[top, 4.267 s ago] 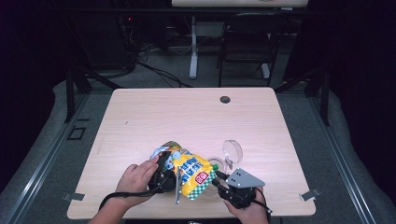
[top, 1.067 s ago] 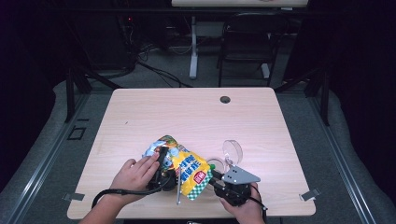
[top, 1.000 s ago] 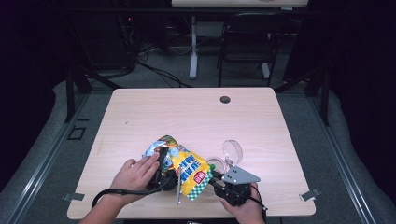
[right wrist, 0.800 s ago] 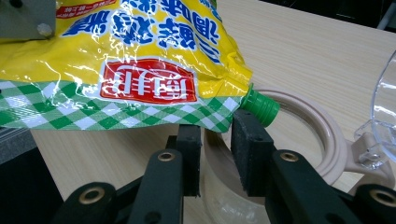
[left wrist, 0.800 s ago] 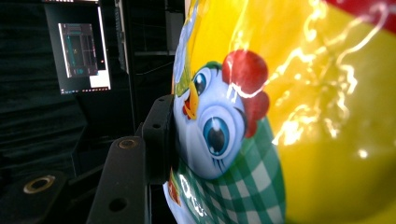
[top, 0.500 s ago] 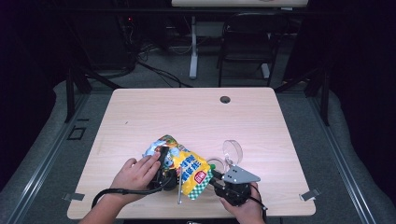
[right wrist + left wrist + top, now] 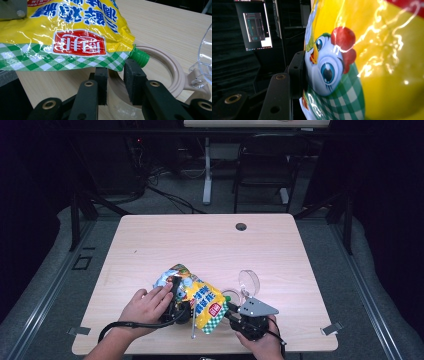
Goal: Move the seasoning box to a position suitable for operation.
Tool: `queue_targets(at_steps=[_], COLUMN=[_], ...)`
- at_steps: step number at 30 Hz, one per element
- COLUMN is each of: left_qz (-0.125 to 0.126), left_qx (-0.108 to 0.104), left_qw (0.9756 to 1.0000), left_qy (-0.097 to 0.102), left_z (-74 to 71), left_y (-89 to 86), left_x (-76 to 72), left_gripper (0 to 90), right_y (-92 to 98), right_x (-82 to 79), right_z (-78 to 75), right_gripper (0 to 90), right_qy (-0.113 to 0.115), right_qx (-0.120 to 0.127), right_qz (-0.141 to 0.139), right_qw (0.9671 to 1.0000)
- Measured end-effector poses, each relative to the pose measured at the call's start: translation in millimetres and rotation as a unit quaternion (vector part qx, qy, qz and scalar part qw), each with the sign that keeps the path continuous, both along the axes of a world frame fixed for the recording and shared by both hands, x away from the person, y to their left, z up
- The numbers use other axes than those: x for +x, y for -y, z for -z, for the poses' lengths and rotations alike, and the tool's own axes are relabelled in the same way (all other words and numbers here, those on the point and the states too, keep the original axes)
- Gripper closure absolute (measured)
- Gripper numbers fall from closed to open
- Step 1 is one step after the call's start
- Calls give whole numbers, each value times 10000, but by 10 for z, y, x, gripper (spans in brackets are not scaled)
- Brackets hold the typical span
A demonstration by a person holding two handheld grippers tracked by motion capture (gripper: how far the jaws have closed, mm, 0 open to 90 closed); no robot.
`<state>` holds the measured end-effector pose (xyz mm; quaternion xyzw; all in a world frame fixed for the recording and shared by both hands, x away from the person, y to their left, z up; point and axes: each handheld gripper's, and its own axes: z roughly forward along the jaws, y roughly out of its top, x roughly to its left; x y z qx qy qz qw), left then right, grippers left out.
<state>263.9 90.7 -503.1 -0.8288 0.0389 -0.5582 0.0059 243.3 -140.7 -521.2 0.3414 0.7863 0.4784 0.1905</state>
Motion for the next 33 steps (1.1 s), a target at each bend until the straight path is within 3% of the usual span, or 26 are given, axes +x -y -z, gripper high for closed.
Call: queue_targets(at_steps=[33], left_qz=[-8], left_qx=[222], left_qw=[9997], left_qy=[25], left_z=[-72], left_y=[51], left_x=[-4], left_gripper=[545], right_y=[16], right_x=[16], right_z=[1], right_gripper=[733], right_qy=[-74], right_qx=[71], right_qz=[-5], right_qw=[9999])
